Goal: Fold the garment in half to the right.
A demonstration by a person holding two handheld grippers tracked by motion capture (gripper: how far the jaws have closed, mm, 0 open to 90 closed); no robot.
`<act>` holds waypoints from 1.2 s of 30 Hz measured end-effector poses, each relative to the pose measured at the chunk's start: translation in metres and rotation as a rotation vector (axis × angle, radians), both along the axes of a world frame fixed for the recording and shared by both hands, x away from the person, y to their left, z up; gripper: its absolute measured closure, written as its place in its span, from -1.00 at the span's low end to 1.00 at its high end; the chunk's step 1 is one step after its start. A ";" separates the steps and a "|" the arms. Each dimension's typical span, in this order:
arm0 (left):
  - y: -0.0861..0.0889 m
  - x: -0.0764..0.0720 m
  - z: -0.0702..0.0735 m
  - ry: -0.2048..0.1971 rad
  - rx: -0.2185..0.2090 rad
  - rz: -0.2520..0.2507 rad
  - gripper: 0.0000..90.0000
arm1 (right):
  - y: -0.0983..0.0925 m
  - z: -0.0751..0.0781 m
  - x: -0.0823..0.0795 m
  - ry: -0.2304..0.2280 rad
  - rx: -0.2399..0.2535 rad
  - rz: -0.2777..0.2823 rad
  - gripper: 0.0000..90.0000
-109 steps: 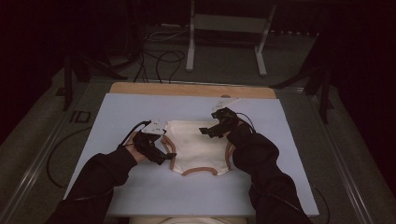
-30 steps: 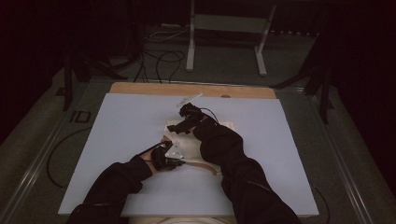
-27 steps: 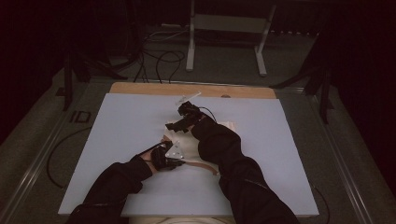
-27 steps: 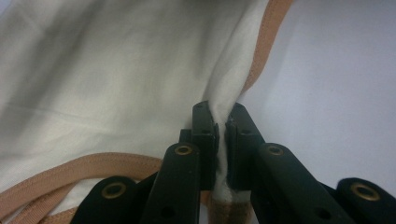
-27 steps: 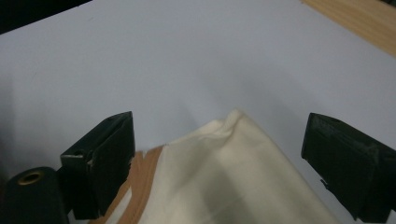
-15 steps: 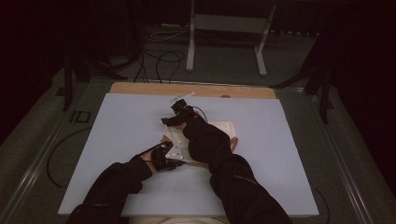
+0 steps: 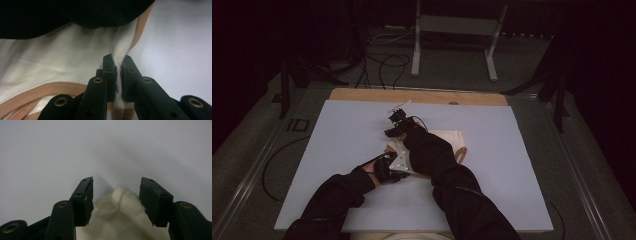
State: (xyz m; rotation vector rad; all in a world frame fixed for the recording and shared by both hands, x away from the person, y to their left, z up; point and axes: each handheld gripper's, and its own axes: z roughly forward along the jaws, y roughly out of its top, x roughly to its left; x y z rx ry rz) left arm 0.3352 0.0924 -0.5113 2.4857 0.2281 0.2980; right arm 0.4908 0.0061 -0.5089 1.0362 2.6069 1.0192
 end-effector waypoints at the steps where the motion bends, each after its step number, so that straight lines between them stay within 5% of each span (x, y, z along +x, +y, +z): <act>1: 0.000 0.000 0.000 -0.002 0.002 0.001 0.88 | 0.001 -0.001 0.000 -0.004 -0.008 -0.003 0.01; 11: -0.001 0.000 0.000 0.004 0.004 0.002 0.88 | 0.004 -0.007 0.000 -0.051 -0.096 0.040 0.47; 16: -0.001 0.000 0.001 0.007 0.008 0.000 0.89 | 0.003 -0.005 0.002 -0.055 -0.108 0.040 0.91; 36: -0.004 0.002 0.011 0.017 0.001 -0.036 0.90 | -0.019 0.019 -0.004 -0.070 -0.033 0.113 0.95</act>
